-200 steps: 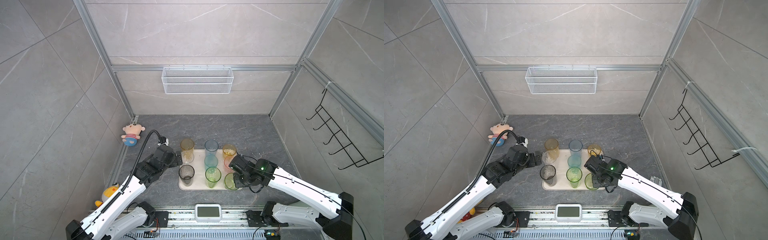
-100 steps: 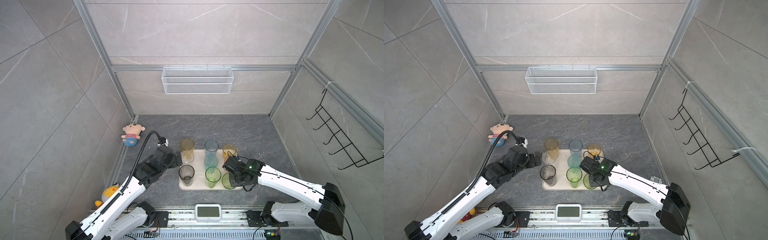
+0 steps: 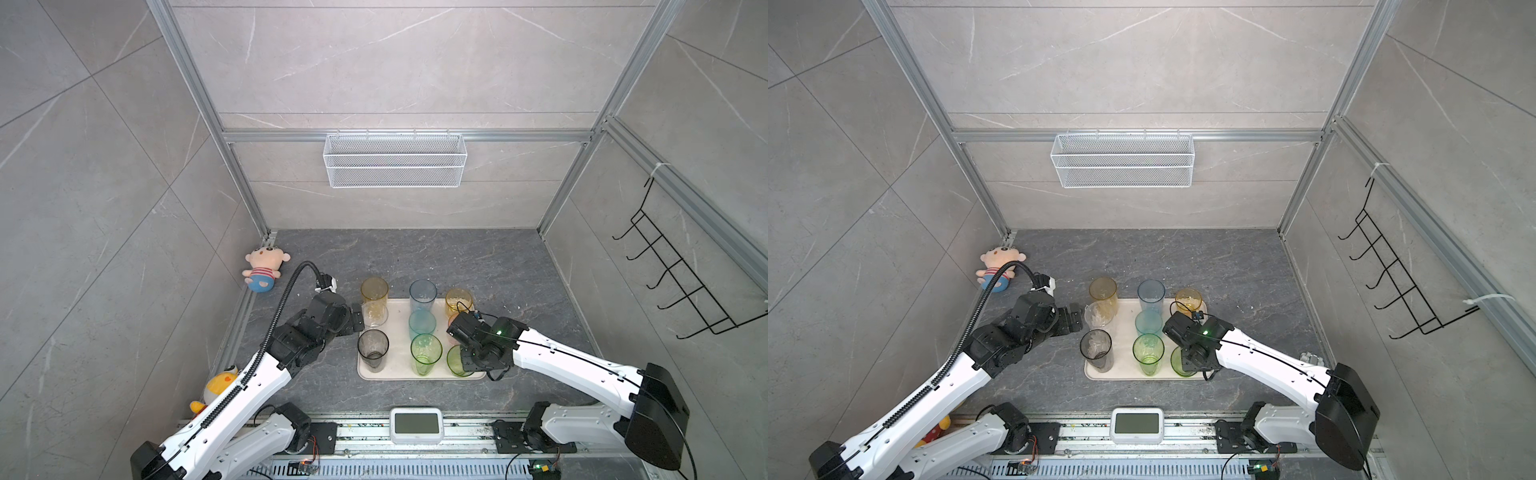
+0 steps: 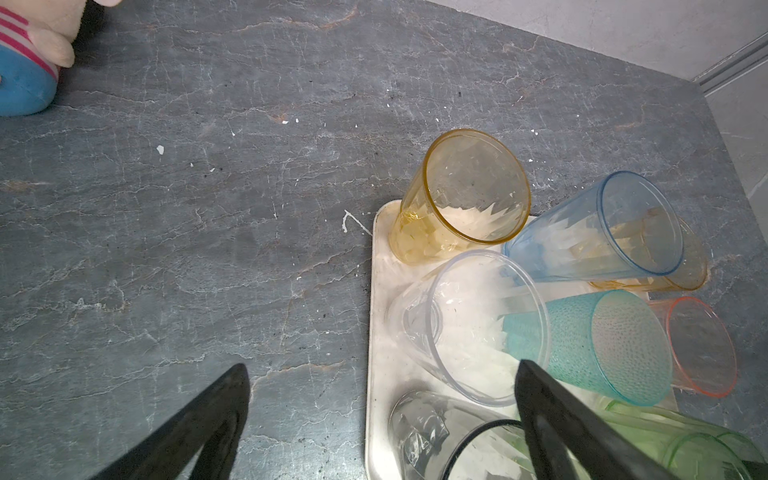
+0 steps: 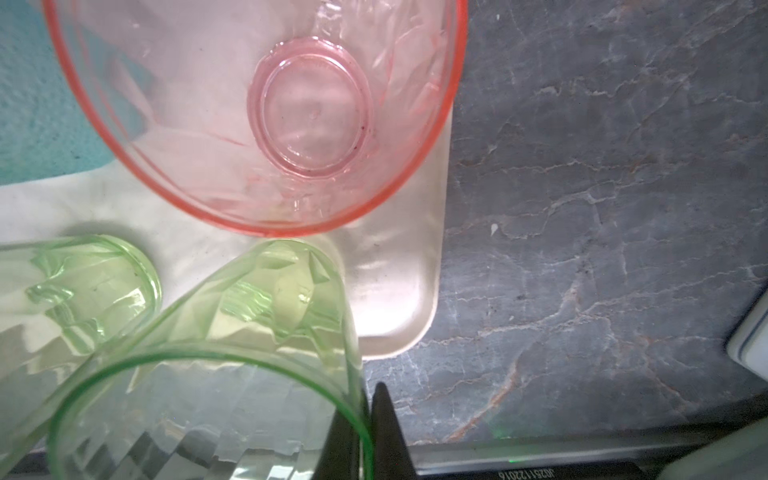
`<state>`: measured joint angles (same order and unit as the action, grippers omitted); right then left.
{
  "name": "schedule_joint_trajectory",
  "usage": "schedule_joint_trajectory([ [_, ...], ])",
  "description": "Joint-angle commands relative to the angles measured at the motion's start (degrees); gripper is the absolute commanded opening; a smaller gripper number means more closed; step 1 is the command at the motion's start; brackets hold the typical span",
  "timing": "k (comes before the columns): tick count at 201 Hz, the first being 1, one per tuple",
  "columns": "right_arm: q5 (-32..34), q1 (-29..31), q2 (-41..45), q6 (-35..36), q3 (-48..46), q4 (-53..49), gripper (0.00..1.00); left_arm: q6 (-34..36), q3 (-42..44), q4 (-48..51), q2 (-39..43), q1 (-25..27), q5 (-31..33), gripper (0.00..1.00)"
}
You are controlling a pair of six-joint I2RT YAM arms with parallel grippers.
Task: Place the glasses into the tray
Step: 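Lower the green glass onto the tray beside the pink glass and open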
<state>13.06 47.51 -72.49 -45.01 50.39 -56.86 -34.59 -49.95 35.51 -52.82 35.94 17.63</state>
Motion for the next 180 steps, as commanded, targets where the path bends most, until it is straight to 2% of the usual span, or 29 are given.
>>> schedule_joint_trajectory([
  [1,-0.05,-1.46,0.66,1.50,-1.51,0.28,0.00,-0.84,-0.48,-0.70,0.30,-0.30,0.20,1.00],
  [180,-2.51,-5.67,0.12,3.13,-1.60,-0.86,0.02,-0.85,-1.11,-1.22,-0.77,-0.26,-0.13,1.00],
])
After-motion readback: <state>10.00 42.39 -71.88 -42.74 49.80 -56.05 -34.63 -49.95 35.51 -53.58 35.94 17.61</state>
